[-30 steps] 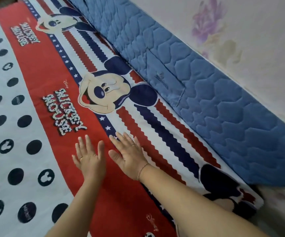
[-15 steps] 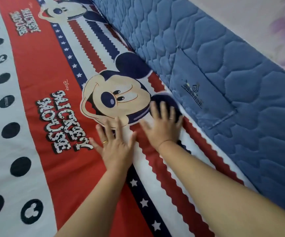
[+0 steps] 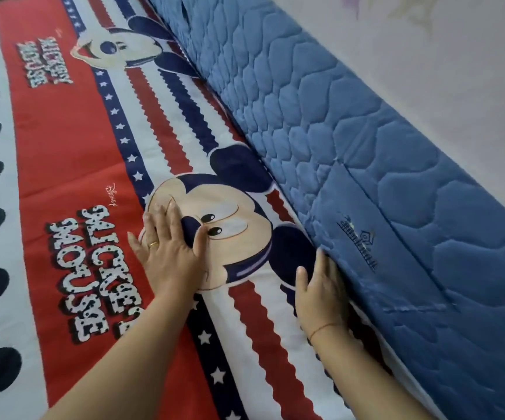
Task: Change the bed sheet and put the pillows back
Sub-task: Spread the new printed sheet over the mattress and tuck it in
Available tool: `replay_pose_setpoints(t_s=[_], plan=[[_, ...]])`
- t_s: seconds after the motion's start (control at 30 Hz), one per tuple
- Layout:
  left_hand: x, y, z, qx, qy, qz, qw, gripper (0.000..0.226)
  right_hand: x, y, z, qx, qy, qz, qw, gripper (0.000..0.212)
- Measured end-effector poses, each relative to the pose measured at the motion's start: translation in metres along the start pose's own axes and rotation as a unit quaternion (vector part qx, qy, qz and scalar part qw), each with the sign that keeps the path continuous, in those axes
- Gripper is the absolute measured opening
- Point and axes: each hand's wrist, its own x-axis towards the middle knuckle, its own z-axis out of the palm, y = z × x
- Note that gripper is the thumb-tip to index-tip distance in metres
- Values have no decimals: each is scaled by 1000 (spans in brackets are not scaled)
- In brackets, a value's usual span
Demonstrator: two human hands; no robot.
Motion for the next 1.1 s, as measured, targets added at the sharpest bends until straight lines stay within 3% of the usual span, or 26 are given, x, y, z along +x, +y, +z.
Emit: replay_pose_setpoints(t_s=[0.07, 0.1, 0.17, 0.23, 0.3, 0.37, 0.47, 0.57, 0.73, 0.87, 1.0, 1.1], plan=[[0, 1, 8, 3, 12, 2, 1000, 79, 9, -54, -1, -2, 83, -133, 988, 62], [-1, 1, 12, 1, 16, 1, 1000, 76, 19, -87, 0, 3, 73, -211, 975, 63], [-1, -2, 17, 8, 23, 7, 1000, 74, 44, -152, 11, -25, -7, -331, 943, 61], [3, -5, 20, 14, 28, 13, 999, 77, 74, -203, 29, -91, -84, -376, 918, 60], [4, -5, 21, -9, 30, 8, 999, 76, 109, -226, 48, -155, -110, -365, 912, 65], [6, -3, 21, -29, 25, 8, 999, 76, 146, -224, 59, -172, -91, -307, 931, 72], [8, -4, 22, -30, 25, 12, 999, 74, 190, -203, 59, -88, -87, -170, 977, 76], [6, -4, 21, -25, 37, 21, 999, 71, 218, -172, 56, 50, -134, -97, 985, 71], [11, -1, 11, -26, 22, 16, 999, 75, 228, -152, 55, 118, -175, -82, 974, 64], [72, 1, -13, -25, 17, 2, 1000, 83, 232, -163, 59, 119, -171, -49, 977, 63], [149, -10, -15, -2, 10, -31, 999, 76, 230, -172, 61, 123, -108, -26, 986, 55], [168, -13, 1, 12, 13, -27, 999, 74, 221, -174, 64, 144, 32, -36, 988, 44]])
